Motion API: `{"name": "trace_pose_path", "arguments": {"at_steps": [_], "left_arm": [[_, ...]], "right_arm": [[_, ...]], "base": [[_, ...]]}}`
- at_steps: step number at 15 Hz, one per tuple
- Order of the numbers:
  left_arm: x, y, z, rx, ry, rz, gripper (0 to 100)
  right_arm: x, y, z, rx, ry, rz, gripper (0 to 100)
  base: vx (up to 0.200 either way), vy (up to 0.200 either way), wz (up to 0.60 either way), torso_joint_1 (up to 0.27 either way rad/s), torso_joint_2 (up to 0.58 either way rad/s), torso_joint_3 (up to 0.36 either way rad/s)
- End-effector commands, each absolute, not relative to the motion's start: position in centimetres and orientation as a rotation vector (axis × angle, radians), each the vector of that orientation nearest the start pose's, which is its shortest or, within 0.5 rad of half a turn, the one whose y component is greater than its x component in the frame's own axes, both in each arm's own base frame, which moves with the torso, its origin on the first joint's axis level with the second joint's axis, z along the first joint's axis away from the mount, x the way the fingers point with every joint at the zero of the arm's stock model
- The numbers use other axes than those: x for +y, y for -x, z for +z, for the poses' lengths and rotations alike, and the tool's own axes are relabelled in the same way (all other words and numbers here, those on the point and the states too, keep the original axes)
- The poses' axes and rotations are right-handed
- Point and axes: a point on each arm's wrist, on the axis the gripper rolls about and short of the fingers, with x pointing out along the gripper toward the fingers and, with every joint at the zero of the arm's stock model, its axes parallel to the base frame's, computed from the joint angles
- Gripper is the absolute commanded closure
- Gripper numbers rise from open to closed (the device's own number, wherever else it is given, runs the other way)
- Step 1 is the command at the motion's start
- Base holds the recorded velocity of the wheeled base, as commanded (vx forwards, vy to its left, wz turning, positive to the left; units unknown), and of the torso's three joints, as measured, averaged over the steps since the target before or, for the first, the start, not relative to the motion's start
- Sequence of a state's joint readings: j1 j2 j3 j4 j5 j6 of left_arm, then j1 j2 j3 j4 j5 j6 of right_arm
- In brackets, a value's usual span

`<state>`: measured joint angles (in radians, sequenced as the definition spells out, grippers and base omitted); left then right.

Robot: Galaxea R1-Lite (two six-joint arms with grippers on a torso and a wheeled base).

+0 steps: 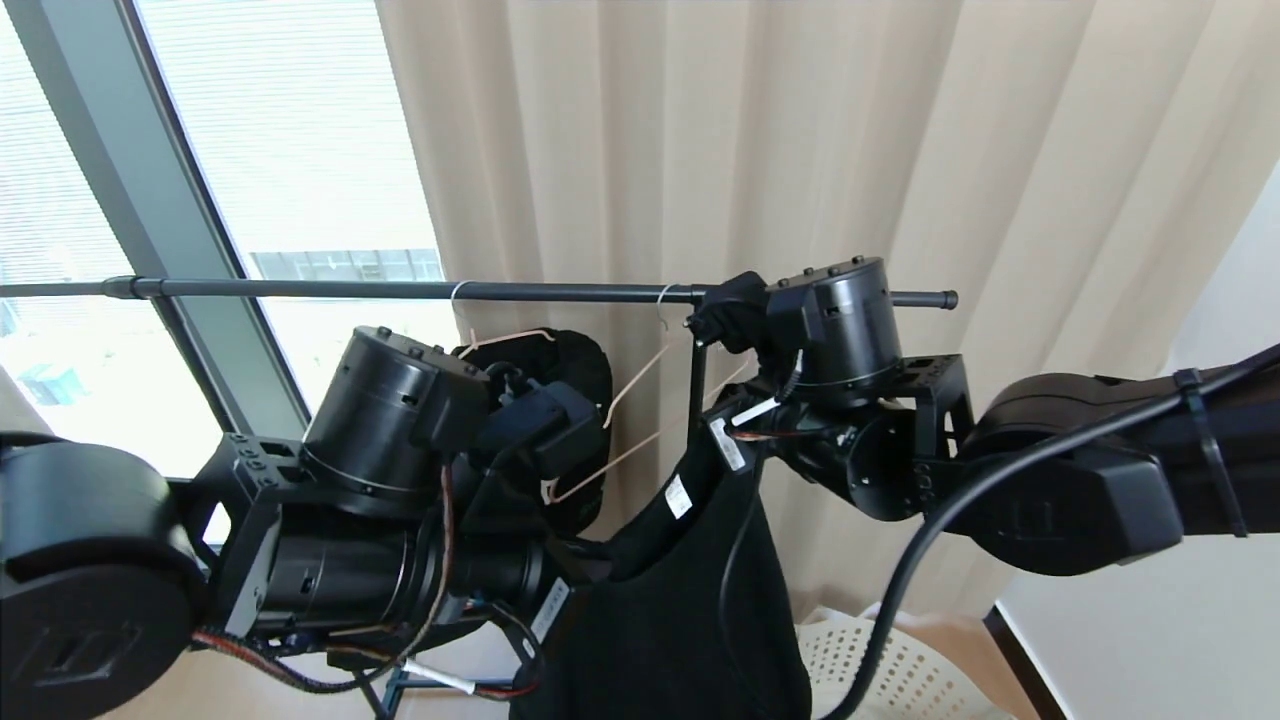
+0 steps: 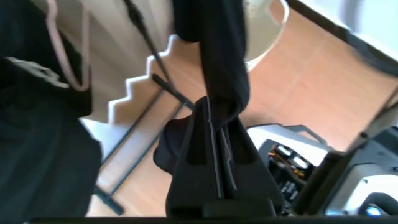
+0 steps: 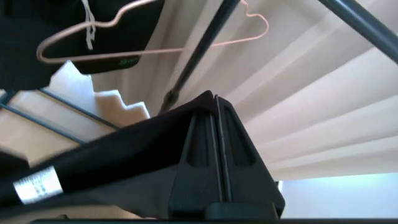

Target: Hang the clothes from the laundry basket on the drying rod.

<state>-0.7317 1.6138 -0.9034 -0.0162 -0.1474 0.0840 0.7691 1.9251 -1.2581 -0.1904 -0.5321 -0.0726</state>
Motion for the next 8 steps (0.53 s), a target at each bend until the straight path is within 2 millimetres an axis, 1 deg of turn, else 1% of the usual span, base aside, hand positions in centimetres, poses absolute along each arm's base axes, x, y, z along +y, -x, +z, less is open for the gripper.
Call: {"name": "trace_pose_path", "arguments": {"at_steps": [1, 2, 3, 5, 7, 8], "left_arm": [[-20.2, -18.6, 17.4, 0.696, -0.226, -0.917, 100], [-21.1, -18.4, 17.5, 0.706, -0.178, -0.922, 100], [-22.1, -18.1, 17.3, 0.721, -0.121, -0.924, 100], [-23.2, -18.2, 16.8, 0.732, -0.063, -0.92, 100], [-23.4, -18.6, 16.3, 0.735, -0.074, -0.885, 100], [-23.4, -18.6, 16.3, 0.734, -0.074, -0.884, 100]], "right_arm": [[27.0, -28.9, 17.6, 0.384, 0.334, 0.254, 100], [27.5, -28.6, 17.7, 0.38, 0.317, 0.264, 100], [27.5, -28.5, 17.6, 0.384, 0.306, 0.263, 100], [27.6, -27.9, 17.4, 0.393, 0.299, 0.271, 100], [26.9, -27.3, 17.7, 0.398, 0.285, 0.266, 100], [26.9, -27.3, 17.6, 0.4, 0.286, 0.266, 100]], "base": [[0.0, 0.0, 0.0, 0.0, 0.0, 0.0], [0.0, 0.0, 0.0, 0.0, 0.0, 0.0], [0.0, 0.0, 0.0, 0.0, 0.0, 0.0], [0.0, 0.0, 0.0, 0.0, 0.0, 0.0], [0.0, 0.0, 0.0, 0.0, 0.0, 0.0], [0.0, 0.0, 0.0, 0.0, 0.0, 0.0]]}}
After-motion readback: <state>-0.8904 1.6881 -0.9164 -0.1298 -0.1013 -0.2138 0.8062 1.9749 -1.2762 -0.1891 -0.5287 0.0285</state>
